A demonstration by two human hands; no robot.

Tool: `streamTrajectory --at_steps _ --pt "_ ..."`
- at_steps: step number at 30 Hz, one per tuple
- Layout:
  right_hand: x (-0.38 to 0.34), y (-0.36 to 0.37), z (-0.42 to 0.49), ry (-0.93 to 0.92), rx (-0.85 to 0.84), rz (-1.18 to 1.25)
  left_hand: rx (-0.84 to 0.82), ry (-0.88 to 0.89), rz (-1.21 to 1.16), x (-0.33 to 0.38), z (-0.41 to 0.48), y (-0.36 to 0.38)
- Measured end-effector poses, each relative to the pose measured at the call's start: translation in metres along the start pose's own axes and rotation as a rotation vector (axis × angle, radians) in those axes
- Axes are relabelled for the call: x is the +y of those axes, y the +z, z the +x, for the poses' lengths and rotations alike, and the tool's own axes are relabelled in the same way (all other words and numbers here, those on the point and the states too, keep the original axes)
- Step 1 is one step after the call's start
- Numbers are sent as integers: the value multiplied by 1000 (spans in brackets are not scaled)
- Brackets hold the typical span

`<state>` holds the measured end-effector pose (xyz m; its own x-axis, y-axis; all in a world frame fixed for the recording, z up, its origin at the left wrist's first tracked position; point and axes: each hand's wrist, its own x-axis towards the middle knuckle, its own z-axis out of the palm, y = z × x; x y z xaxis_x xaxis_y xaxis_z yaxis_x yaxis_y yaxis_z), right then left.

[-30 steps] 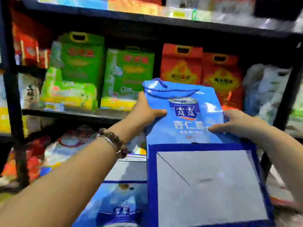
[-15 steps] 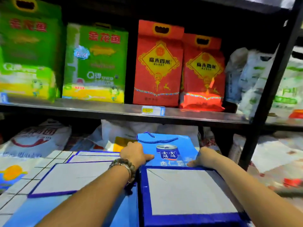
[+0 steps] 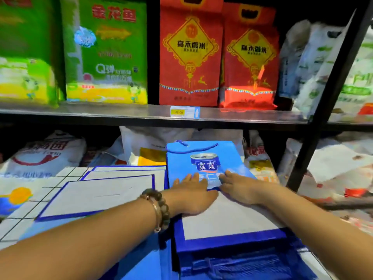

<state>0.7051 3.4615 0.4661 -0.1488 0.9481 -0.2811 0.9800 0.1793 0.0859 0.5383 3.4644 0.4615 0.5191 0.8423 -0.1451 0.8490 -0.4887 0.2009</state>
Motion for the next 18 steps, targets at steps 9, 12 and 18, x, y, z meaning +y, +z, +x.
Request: streamTrajectory --at_steps 9,12,18 --pt "-18 21 -5 183 27 118 -106 -31 -10 -4 0 15" --pt "-20 20 -8 180 -1 95 -87 -28 -10 -3 -6 14" --pt "-35 -6 -32 122 354 -102 338 120 -13 9 -38 -14"
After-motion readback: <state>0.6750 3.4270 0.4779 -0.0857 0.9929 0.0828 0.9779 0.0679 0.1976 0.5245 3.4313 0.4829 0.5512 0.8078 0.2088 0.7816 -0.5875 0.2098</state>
